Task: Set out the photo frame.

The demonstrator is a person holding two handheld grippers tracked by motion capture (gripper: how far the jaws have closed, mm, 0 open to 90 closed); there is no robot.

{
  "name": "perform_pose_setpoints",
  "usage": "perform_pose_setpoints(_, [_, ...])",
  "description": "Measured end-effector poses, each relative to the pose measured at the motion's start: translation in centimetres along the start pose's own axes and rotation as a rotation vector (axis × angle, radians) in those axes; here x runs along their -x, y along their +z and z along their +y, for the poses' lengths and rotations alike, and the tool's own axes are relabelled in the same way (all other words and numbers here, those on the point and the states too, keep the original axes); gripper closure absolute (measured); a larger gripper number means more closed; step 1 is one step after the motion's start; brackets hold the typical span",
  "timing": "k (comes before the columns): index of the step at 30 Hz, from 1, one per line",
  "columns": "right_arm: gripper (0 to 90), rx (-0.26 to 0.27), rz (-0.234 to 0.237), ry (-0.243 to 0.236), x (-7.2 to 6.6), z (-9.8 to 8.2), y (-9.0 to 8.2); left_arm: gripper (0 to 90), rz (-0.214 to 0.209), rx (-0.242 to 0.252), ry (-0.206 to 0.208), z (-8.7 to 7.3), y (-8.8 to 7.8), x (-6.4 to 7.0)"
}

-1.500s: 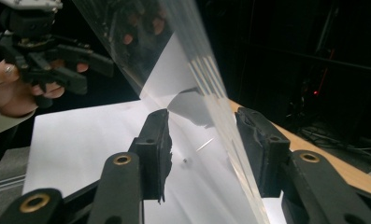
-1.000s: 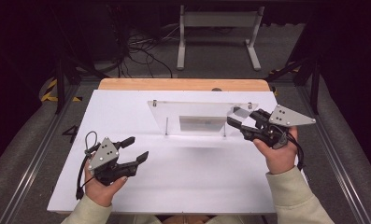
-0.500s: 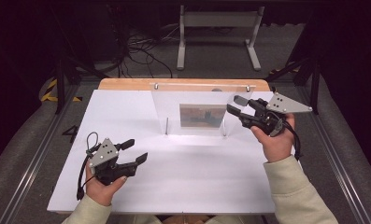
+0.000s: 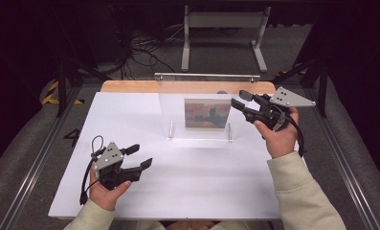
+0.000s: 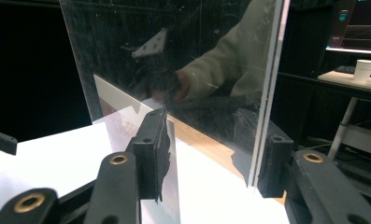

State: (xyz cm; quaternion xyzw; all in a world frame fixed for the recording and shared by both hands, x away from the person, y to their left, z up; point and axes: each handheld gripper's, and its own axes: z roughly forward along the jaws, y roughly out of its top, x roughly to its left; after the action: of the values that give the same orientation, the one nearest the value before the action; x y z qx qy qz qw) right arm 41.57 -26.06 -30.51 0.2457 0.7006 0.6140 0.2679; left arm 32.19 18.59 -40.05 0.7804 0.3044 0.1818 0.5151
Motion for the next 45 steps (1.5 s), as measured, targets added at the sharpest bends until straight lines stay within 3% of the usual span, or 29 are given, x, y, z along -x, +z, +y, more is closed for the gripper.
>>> perform_pose_setpoints(9, [53.0,-0.019,-0.024,0.014,0.9,0.3,0.9,33.9,0.008,-0.006,-0.010,-0.3,0.2,-0.5])
perform_pose_setpoints(19, [53.3,-0.059,-0.089,0.033,1.9,-0.3,2.1,34.0,0.009,-0.015,-0.026,-0.5,0.1,-1.0])
perform_pose_setpoints(35, [52.0,-0.123,-0.123,0.046,3.2,-1.4,3.4,34.0,0.015,-0.021,-0.030,-0.8,-0.2,-1.2])
perform_pose_setpoints(45, [25.5,-0.115,-0.171,0.035,2.7,-1.0,2.6,33.9,0.027,-0.020,-0.038,-1.0,-0.7,-1.2])
